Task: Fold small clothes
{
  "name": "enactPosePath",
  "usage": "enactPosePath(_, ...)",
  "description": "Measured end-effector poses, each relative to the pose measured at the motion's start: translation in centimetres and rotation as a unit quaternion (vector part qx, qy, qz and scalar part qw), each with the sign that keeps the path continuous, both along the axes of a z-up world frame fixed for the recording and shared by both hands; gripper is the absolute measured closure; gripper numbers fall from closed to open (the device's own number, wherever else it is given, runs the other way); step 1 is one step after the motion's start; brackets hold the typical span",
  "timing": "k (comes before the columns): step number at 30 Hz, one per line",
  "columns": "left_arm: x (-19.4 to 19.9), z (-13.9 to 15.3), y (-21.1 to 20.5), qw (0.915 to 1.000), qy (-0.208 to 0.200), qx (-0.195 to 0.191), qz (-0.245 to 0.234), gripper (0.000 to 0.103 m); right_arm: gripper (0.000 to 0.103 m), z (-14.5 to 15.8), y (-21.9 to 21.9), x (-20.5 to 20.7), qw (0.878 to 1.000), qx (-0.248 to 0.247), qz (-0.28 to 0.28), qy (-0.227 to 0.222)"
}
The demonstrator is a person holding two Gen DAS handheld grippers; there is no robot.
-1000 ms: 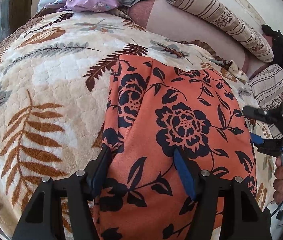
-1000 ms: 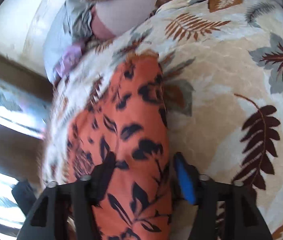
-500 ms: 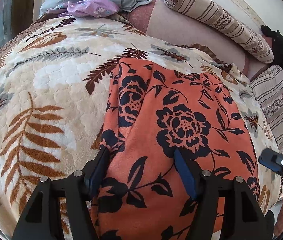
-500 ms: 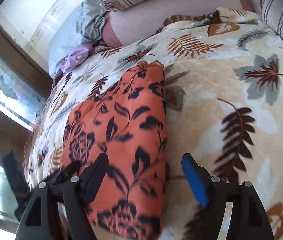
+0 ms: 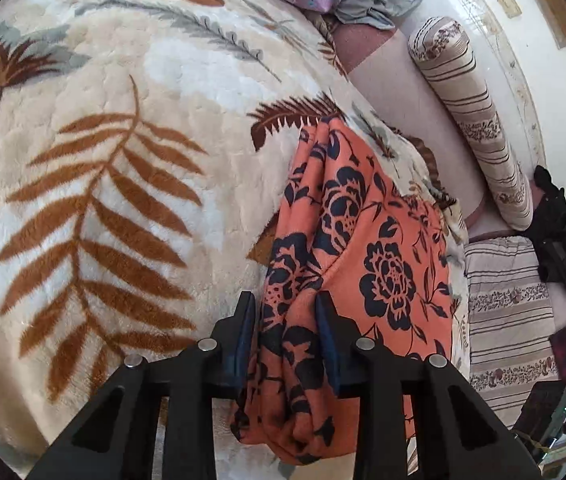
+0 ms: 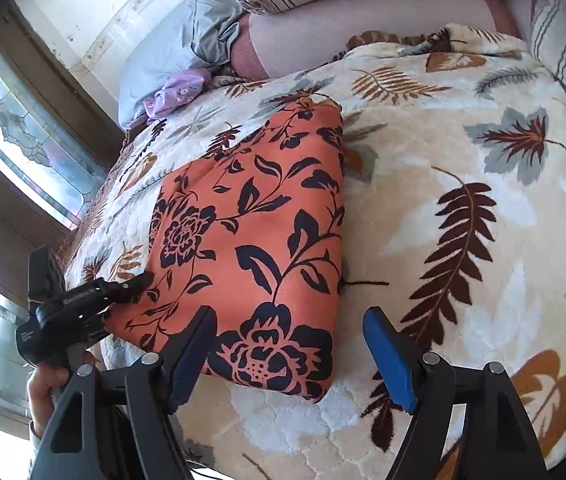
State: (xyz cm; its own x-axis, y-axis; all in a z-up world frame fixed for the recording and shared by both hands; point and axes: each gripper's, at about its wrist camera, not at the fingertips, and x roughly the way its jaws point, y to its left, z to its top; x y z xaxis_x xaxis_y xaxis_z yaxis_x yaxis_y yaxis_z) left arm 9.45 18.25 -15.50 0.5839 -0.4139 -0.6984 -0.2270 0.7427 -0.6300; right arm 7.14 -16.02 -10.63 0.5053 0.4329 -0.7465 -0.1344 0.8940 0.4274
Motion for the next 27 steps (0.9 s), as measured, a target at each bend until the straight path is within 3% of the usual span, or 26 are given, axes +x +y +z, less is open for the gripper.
enactPosePath(2,-0.4,0.5,0.4,0.9998,-0.009,-0.007,0.017,0.052,0.024,0.1,-0.4,0.5,1.0,0.012,-0.007,-0.001)
enactPosePath(3,-0.5,0.8,0.5,0.9996,-0.011,-0.014,0.02,0.034,0.024,0.1,-0.7,0.9,1.0,0.016,-0.01,0.001)
enactPosePath(4,-0.5,1.0,0.6,0.9993,-0.017,-0.022,0.025,0.024,0.024,0.0,-1.1,1.4,1.0,0.021,-0.016,0.004)
enactPosePath(7,0.5,2.5,0.3,0.9987,-0.047,-0.015,0.017,0.023,0.024,-0.4,-2.4,3.3,0.998,0.046,-0.038,0.021)
enactPosePath(10,2.3,3.1,-0.5,0.999,-0.044,0.0,-0.003,0.02,0.024,-1.0,-3.3,5.7,0.995,0.076,-0.057,0.034)
enactPosePath(12,3.5,2.3,-1.5,0.9994,-0.016,0.026,-0.018,0.02,0.024,-1.8,-3.5,7.3,0.992,0.094,-0.064,0.052)
enactPosePath(15,4.5,0.7,-3.9,0.991,0.039,0.113,-0.06,0.02,0.024,-3.7,-3.1,8.9,0.988,0.114,-0.064,0.082)
enactPosePath(17,4.4,1.0,-4.8,0.9871,0.024,0.141,-0.073,0.02,0.024,-5.1,-2.2,9.7,0.987,0.111,-0.05,0.106)
enactPosePath(21,5.3,0.5,-5.1,0.9867,0.036,0.131,-0.089,0.021,0.024,-5.6,-1.0,10.3,0.989,0.113,-0.024,0.097)
enactPosePath(23,5.4,0.2,-5.6,0.986,0.024,0.126,-0.107,0.04,0.04,-5.4,-0.2,10.6,0.991,0.101,-0.002,0.092)
enactPosePath(24,5.6,0.1,-5.8,0.9865,0.026,0.117,-0.111,0.047,0.055,-5.1,0.6,10.7,0.992,0.083,0.013,0.09)
enactPosePath(27,5.5,0.3,-5.6,0.9895,0.019,0.092,-0.11,0.063,0.063,-3.3,2.7,10.6,0.997,0.012,0.038,0.066)
